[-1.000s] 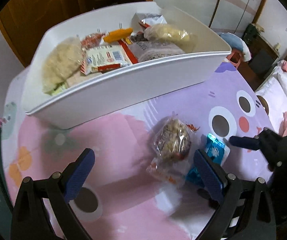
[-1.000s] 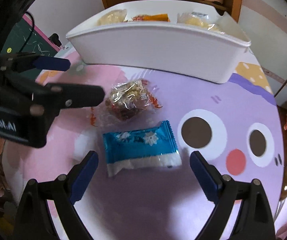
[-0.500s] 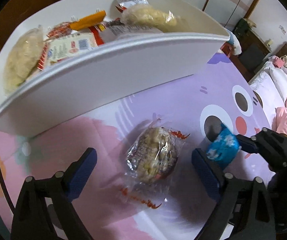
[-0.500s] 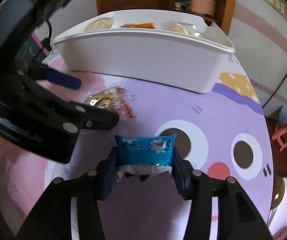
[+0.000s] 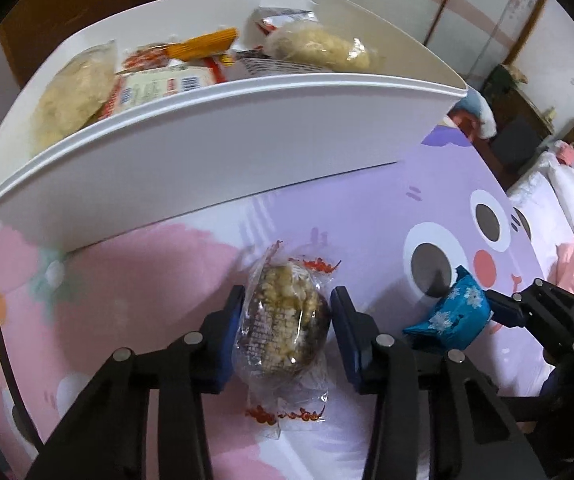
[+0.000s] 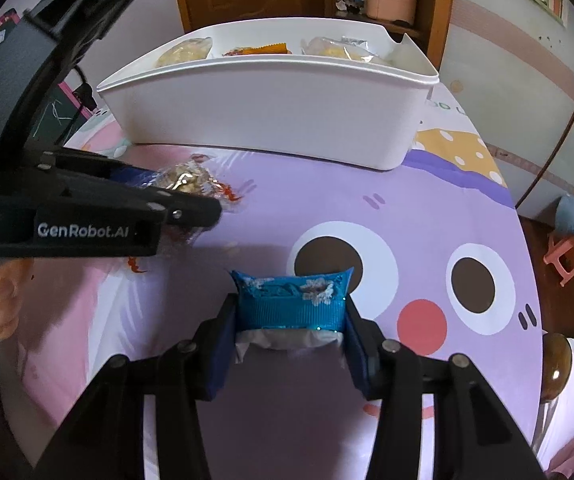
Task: Organize snacks
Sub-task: 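Lift both packets over the white bin and open both tools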
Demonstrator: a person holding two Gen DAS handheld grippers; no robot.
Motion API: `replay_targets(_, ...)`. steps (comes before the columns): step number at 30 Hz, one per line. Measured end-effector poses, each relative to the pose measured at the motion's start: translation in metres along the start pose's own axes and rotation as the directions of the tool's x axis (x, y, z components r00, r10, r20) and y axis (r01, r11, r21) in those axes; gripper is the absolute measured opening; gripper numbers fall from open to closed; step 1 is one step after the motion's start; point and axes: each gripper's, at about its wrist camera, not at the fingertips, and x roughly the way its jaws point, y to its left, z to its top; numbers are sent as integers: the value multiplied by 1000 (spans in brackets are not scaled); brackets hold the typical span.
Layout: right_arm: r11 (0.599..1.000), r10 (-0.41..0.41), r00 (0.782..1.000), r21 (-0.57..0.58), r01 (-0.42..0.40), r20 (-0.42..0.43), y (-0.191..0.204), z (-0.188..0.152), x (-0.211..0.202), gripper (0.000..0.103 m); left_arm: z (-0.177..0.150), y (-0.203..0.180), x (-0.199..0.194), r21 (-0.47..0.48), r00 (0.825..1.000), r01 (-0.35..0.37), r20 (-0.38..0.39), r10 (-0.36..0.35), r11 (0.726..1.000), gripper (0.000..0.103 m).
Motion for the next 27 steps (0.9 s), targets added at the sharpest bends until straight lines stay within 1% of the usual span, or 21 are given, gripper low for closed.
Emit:
replay_targets(2, 1000, 4, 1000, 6, -4, -3, 0, -1, -1, 48, -6, 6, -10, -36, 1000, -4, 12, 4, 999, 41)
replay_targets(6, 1000, 16, 1000, 16, -16, 11, 4, -4, -15, 48, -24, 19, -46, -85, 999, -20, 47, 25, 996, 41)
replay_targets(10, 1000, 25, 999, 3, -25, 43, 12, -3, -37, 48, -40, 22, -81, -104, 996, -34, 77, 42, 994, 41)
replay_targets(14, 999, 37, 994, -32, -34, 99, 23, 5, -69, 48, -47, 20, -120, -106, 991, -49, 121, 62, 993, 41)
replay_targets(17, 996, 33, 986, -84, -20, 165, 35, 20, -99, 48, -45, 29, -160, -109, 982, -56, 171, 74, 992, 41)
replay_targets(20, 991, 37, 969, -131, -5, 243, 44, 44, -133, 48, -34, 35, -201, -114, 968, -60, 237, 86, 992, 41)
replay_targets(23, 982, 13, 944, -180, 50, 331, 54, 75, -169, 48, -19, 37, -241, -111, 947, -65, 307, 96, 992, 41)
replay_targets(26, 972, -12, 913, -209, 107, 408, 60, 107, -201, 48, 2, 36, -279, -101, 917, -78, 383, 112, 992, 41)
replay_targets(27, 968, -22, 897, -215, 130, 442, 61, 121, -214, 48, 10, 34, -291, -100, 905, -89, 408, 123, 991, 41)
